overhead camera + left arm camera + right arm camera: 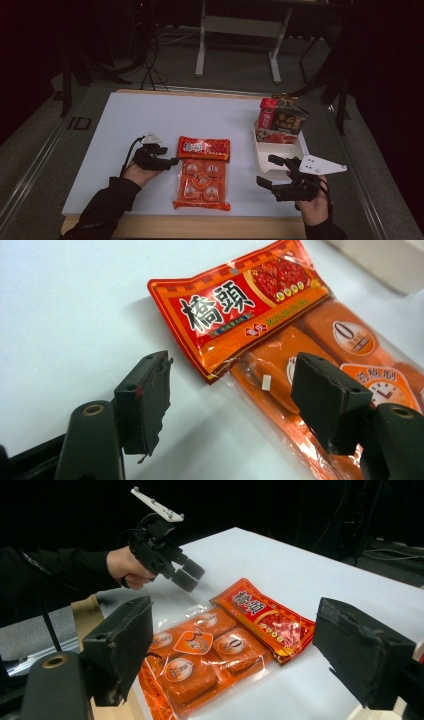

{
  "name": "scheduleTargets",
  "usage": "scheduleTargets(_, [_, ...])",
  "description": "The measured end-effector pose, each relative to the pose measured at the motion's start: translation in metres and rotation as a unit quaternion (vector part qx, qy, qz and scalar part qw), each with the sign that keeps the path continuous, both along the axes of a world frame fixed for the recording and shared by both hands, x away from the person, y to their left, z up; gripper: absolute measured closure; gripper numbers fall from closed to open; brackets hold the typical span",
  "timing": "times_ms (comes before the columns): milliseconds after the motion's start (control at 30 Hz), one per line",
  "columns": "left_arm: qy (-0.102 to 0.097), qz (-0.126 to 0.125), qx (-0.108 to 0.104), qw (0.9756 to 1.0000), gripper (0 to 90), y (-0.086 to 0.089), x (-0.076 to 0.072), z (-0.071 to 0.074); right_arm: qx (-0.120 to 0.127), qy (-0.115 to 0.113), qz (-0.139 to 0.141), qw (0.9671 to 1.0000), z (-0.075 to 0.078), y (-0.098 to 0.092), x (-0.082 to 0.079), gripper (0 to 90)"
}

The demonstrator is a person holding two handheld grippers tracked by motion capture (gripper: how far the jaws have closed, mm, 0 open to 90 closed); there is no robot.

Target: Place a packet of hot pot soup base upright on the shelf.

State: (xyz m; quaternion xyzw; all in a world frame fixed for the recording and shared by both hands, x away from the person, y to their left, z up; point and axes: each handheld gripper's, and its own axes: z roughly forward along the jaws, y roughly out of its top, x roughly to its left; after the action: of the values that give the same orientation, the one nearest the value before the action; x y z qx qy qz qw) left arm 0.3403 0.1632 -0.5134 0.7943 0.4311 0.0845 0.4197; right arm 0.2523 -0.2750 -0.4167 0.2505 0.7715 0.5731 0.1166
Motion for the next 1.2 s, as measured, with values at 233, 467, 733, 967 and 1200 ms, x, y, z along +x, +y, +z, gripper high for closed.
scheduleTargets(233, [-0.009,0.007,0.004,0.9999,32.1,0.002,0.015,-0.004,-0.017,-0.019,-0.012,0.9996,0.000,0.000,-0.001,16.3])
scheduleTargets(467, [-0.006,0.020,0.010,0.9997,31.7,-0.001,0.027,-0.010,-0.045,-0.051,-0.018,0.9975,0.001,0.003,-0.005,13.0])
scheduleTargets(733, [0.004,0.011,0.018,0.9998,30.1,-0.008,0.040,-0.015,-0.036,-0.048,-0.023,0.9979,0.001,0.005,-0.008,13.0])
scheduleTargets(967, [0.027,0.007,0.035,0.9990,29.6,-0.016,0.051,-0.025,-0.033,-0.048,-0.010,0.9983,0.000,0.010,-0.011,10.5])
scheduleTargets(1200, [0.041,0.003,0.013,0.9991,35.2,-0.016,0.059,-0.031,-0.054,-0.042,0.000,0.9977,-0.005,0.019,-0.012,10.8])
